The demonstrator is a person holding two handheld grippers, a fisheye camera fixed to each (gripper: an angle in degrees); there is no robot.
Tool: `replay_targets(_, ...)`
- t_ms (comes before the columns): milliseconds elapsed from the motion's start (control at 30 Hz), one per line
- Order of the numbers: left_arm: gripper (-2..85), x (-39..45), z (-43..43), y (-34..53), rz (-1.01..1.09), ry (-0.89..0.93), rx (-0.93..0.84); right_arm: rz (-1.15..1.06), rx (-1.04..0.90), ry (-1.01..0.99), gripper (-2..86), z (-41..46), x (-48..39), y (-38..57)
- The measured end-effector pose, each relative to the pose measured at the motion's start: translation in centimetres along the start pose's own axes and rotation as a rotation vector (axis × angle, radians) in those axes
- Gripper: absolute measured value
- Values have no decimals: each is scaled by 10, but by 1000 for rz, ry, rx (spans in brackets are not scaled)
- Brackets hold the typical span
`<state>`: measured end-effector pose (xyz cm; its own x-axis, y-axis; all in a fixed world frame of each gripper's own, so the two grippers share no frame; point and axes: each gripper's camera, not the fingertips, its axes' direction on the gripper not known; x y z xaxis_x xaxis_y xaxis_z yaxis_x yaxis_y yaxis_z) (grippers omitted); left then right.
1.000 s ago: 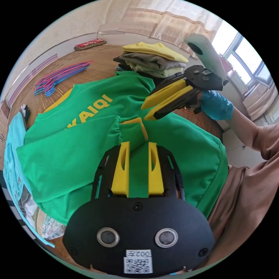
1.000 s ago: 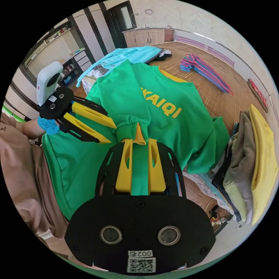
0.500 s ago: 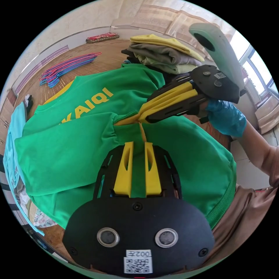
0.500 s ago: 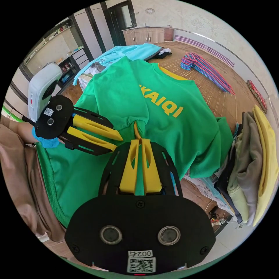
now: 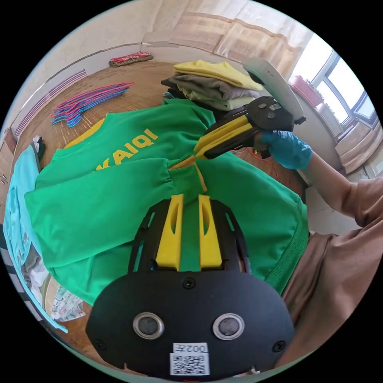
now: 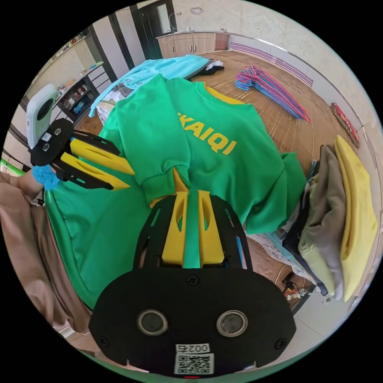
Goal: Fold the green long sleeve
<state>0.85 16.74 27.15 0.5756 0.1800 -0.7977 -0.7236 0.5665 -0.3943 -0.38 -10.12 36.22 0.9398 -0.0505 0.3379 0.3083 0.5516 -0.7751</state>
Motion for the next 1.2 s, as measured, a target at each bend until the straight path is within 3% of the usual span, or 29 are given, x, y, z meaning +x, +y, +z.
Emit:
replay_targets(467, 37, -111, -76, 124, -397, -466, 122, -142, 266, -38, 61, -13, -34, -143)
replay_targets(700, 48, -130, -60, 148, -466, -481, 171, -214, 325, -128, 75, 13, -70, -240)
replay_targets(900, 53, -130, -56, 154, -389, -504, 189, -198, 271, -199, 76, 46, -82, -319)
replay_targets(1200, -5, -129, -62, 175, -397, -463, 268, -181, 168, -202, 55, 87, -92, -381)
